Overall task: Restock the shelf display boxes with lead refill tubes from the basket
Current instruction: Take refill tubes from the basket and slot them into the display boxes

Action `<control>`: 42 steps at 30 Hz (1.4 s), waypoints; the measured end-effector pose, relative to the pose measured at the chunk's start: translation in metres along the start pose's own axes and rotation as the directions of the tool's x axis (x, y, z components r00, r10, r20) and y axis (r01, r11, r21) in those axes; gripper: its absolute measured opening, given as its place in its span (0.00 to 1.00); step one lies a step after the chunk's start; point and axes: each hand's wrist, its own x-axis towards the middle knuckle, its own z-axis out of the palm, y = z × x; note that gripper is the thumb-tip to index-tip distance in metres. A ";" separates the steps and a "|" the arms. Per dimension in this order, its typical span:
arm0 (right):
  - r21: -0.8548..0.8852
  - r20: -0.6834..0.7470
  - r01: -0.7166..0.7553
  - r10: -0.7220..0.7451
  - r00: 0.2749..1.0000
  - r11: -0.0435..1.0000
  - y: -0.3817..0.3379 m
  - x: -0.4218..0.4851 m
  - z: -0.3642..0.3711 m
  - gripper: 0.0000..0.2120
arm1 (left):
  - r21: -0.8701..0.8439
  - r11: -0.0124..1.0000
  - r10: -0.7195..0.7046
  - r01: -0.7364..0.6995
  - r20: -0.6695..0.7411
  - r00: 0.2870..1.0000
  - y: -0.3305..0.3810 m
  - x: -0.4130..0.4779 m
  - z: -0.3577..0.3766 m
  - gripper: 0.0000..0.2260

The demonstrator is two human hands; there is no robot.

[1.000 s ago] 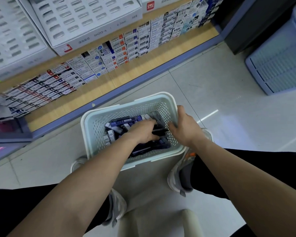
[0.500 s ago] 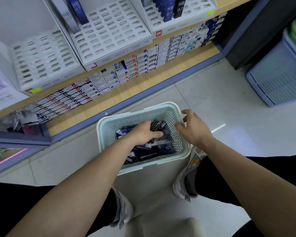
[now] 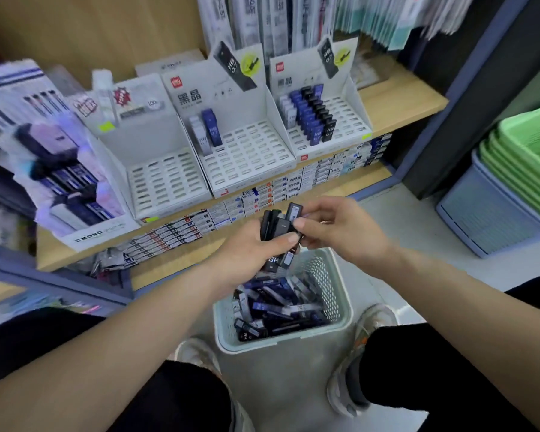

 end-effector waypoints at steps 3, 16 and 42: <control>0.045 0.034 -0.011 0.009 0.999 0.999 -0.025 -0.006 -0.003 0.04 | -0.072 0.997 0.014 -0.017 -0.036 0.999 0.016 -0.014 -0.004 0.13; 0.368 -0.069 -0.032 0.061 0.996 0.929 -0.026 0.010 0.004 0.03 | -0.132 0.984 0.060 -0.118 -0.380 0.923 0.026 0.009 -0.028 0.10; 0.023 0.044 0.102 -0.102 0.994 0.995 -0.019 0.025 0.012 0.07 | -0.034 0.988 0.134 -0.152 -0.307 0.942 0.034 0.022 -0.030 0.12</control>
